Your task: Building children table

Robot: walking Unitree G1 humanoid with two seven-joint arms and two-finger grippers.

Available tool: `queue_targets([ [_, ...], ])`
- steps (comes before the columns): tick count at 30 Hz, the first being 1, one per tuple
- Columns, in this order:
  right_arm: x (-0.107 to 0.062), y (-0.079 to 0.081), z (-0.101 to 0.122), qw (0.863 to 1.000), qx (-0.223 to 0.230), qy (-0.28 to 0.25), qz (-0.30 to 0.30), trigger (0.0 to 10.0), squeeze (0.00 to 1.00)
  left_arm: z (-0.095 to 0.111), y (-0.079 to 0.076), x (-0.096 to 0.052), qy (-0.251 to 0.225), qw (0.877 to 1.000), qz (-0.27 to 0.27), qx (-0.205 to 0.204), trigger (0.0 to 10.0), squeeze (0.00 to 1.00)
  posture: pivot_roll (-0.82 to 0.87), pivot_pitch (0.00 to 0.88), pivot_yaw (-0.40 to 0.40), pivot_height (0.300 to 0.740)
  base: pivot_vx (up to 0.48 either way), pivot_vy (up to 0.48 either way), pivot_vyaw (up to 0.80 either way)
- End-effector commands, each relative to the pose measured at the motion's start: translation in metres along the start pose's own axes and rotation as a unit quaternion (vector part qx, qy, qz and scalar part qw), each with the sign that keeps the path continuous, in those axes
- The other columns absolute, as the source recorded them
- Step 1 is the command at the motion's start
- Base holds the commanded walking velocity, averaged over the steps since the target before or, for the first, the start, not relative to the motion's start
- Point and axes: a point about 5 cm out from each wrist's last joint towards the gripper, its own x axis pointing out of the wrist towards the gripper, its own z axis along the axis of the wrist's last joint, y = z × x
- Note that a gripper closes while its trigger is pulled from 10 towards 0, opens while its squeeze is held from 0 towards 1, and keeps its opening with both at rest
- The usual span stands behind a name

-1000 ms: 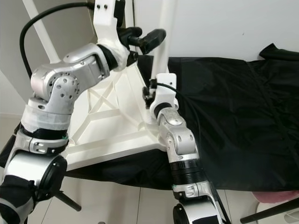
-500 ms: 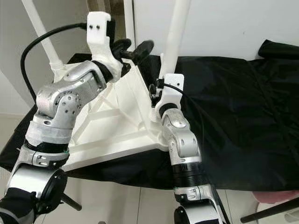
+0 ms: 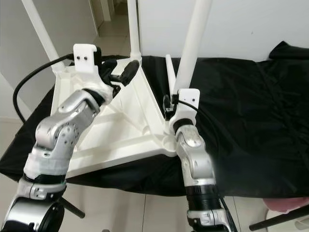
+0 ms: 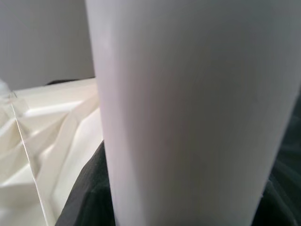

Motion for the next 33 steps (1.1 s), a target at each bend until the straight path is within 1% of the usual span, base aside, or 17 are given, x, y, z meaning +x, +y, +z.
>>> queue_targets([
  [1, -0.005, 0.003, 0.003, 1.0, -0.006, -0.018, 0.022, 10.0, 0.0, -0.004, -0.008, -0.007, -0.002, 0.998, -0.054, 0.032, 10.0, 0.0, 0.0, 0.06, 0.08, 0.74, 0.0, 0.0, 0.0],
  [2, -0.005, 0.003, 0.003, 1.0, -0.006, -0.018, 0.022, 10.0, 0.0, -0.004, -0.008, -0.007, -0.002, 0.998, -0.054, 0.032, 10.0, 0.0, 0.0, 0.06, 0.08, 0.74, 0.0, 0.0, 0.0],
  [3, -0.009, 0.003, 0.001, 0.999, -0.011, -0.02, 0.032, 10.0, 0.0, -0.008, -0.01, -0.012, 0.004, 0.997, -0.067, 0.04, 10.0, 0.0, 0.0, 0.06, 0.08, 0.74, 0.0, 0.0, 0.0],
  [8, -0.014, 0.003, -0.002, 0.999, -0.015, -0.019, 0.047, 10.0, 0.0, -0.016, -0.014, -0.021, 0.018, 0.995, -0.088, 0.037, 10.0, 0.0, 0.0, 0.061, 0.079, 0.74, 0.0, 0.0, 0.0],
  [10, -0.019, 0.001, -0.006, 0.998, -0.02, -0.015, 0.058, 10.0, 0.0, -0.022, -0.019, -0.028, 0.027, 0.994, -0.104, 0.032, 10.0, 0.0, 0.0, 0.065, 0.077, 0.74, 0.0, 0.0, 0.0],
  [12, -0.024, 0.0, -0.009, 0.997, -0.026, -0.014, 0.07, 10.0, 0.0, -0.028, -0.025, -0.036, 0.04, 0.99, -0.127, 0.047, 10.0, 0.0, 0.0, 0.066, 0.076, 0.74, 0.0, 0.0, 0.0],
  [14, -0.024, 0.0, -0.009, 0.997, -0.026, -0.014, 0.07, 10.0, 0.0, -0.028, -0.025, -0.036, 0.04, 0.99, -0.127, 0.047, 10.0, 0.0, 0.0, 0.066, 0.076, 0.74, 0.0, 0.0, 0.0],
  [15, -0.028, 0.0, -0.011, 0.996, -0.032, -0.015, 0.082, 10.0, 0.0, -0.035, -0.03, -0.044, 0.056, 0.987, -0.145, 0.049, 10.0, 0.0, 0.0, 0.067, 0.076, 0.74, 0.0, 0.0, 0.0],
  [17, -0.031, 0.0, -0.013, 0.995, -0.035, -0.015, 0.09, 10.0, 0.0, -0.04, -0.033, -0.049, 0.066, 0.984, -0.158, 0.057, 10.0, 0.0, 0.0, 0.067, 0.076, 0.74, 0.0, 0.0, 0.0],
  [20, -0.032, 0.0, -0.014, 0.995, -0.036, -0.015, 0.094, 10.0, 0.0, -0.043, -0.034, -0.052, 0.072, 0.981, -0.167, 0.064, 10.0, 0.0, 0.0, 0.067, 0.076, 0.74, 0.0, 0.0, 0.0],
  [21, -0.034, 0.0, -0.016, 0.994, -0.039, -0.017, 0.1, 10.0, 0.0, -0.047, -0.036, -0.056, 0.081, 0.979, -0.174, 0.073, 10.0, 0.0, 0.01, 0.071, 0.078, 0.74, 0.0, 0.0, 0.0],
  [22, -0.037, 0.0, -0.018, 0.993, -0.037, -0.021, 0.11, 10.0, 0.0, -0.053, -0.036, -0.06, 0.104, 0.975, -0.18, 0.073, 10.0, 0.0, 0.01, 0.07, 0.078, 0.74, 0.0, 0.0, 0.0],
  [25, -0.039, 0.0, -0.019, 0.992, -0.035, -0.024, 0.117, 10.0, 0.0, -0.057, -0.036, -0.063, 0.119, 0.973, -0.182, 0.071, 10.0, 0.0, 0.01, 0.07, 0.078, 0.74, 0.0, 0.0, 0.0],
  [27, -0.043, 0.0, -0.022, 0.99, -0.048, -0.026, 0.133, 10.0, 0.0, -0.061, -0.038, -0.068, 0.138, 0.969, -0.19, 0.071, 10.0, 0.0, 0.01, 0.06, 0.082, 0.74, 0.0, 0.0, 0.0],
  [30, -0.044, -0.001, -0.024, 0.988, -0.054, -0.026, 0.139, 10.0, 0.0, -0.063, -0.04, -0.07, 0.145, 0.967, -0.199, 0.069, 10.0, 0.0, 0.01, 0.055, 0.082, 0.74, 0.0, 0.0, 0.0],
  [31, -0.045, -0.003, -0.027, 0.986, -0.069, -0.026, 0.147, 10.0, 0.0, -0.065, -0.043, -0.073, 0.155, 0.963, -0.209, 0.066, 10.0, 0.0, 0.01, 0.055, 0.082, 0.74, 0.0, 0.0, 0.0],
  [33, -0.046, -0.005, -0.029, 0.984, -0.082, -0.025, 0.156, 10.0, 0.0, -0.066, -0.045, -0.076, 0.164, 0.96, -0.217, 0.062, 10.0, 0.0, 0.01, 0.055, 0.082, 0.74, 0.0, 0.0, 0.0],
])
